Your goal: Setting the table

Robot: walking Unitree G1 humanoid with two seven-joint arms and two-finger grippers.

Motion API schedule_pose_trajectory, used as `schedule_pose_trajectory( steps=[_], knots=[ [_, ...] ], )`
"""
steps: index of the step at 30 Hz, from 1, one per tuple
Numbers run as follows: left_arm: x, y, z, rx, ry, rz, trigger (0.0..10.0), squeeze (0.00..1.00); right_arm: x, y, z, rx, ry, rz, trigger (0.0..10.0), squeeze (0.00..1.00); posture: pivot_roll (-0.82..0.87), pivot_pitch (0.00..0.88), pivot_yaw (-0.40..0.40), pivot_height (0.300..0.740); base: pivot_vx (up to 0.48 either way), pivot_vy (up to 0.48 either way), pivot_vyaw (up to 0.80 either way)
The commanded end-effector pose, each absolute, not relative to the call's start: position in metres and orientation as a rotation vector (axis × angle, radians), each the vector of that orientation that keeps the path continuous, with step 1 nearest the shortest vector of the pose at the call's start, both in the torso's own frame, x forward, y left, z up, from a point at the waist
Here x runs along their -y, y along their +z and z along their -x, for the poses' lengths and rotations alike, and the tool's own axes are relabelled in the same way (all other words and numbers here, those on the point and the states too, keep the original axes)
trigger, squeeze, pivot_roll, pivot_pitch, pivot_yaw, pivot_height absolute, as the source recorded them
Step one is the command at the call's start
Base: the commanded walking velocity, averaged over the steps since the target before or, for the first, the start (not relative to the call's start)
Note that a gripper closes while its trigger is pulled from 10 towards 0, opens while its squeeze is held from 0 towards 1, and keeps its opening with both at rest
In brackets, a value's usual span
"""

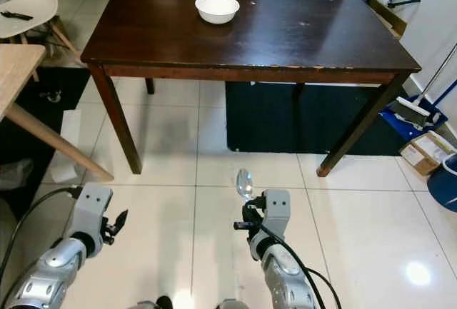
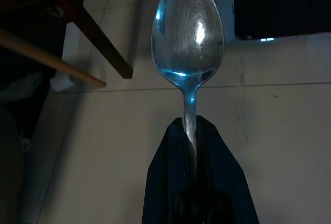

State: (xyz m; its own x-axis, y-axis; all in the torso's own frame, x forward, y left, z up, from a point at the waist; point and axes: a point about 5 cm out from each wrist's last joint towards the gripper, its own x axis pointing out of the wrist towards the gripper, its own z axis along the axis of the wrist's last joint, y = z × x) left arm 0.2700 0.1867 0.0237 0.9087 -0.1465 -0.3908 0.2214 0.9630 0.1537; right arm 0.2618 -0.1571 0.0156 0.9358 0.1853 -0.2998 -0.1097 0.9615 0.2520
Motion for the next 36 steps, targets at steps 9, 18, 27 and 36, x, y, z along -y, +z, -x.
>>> schedule_pose_trajectory(
  steps=[9,18,27,36],
  knots=[
    [-0.177,0.058,-0.283,-0.197,-0.269,-0.293,10.0,0.0,0.168,0.061,-0.284,-0.096,0.074,-0.243,10.0,0.0,-0.16,0.063,0.069,0.74,0.48,0.0,0.0],
    [-0.193,0.169,-0.318,0.212,-0.11,-0.29,10.0,0.0,0.152,0.156,-0.312,0.239,0.178,-0.211,10.0,0.0,-0.15,0.062,0.067,0.74,0.48,0.0,0.0],
    [-0.215,0.198,-0.306,0.295,0.07,-0.289,10.0,0.0,0.123,0.179,-0.308,0.287,0.356,-0.17,10.0,0.0,-0.14,0.062,0.065,0.74,0.384,0.0,0.17],
    [-0.208,0.189,-0.288,0.248,0.107,-0.253,10.0,0.0,0.112,0.178,-0.301,0.251,0.425,-0.179,10.0,0.0,-0.12,0.069,0.051,0.74,0.181,0.0,0.79]
  ],
)
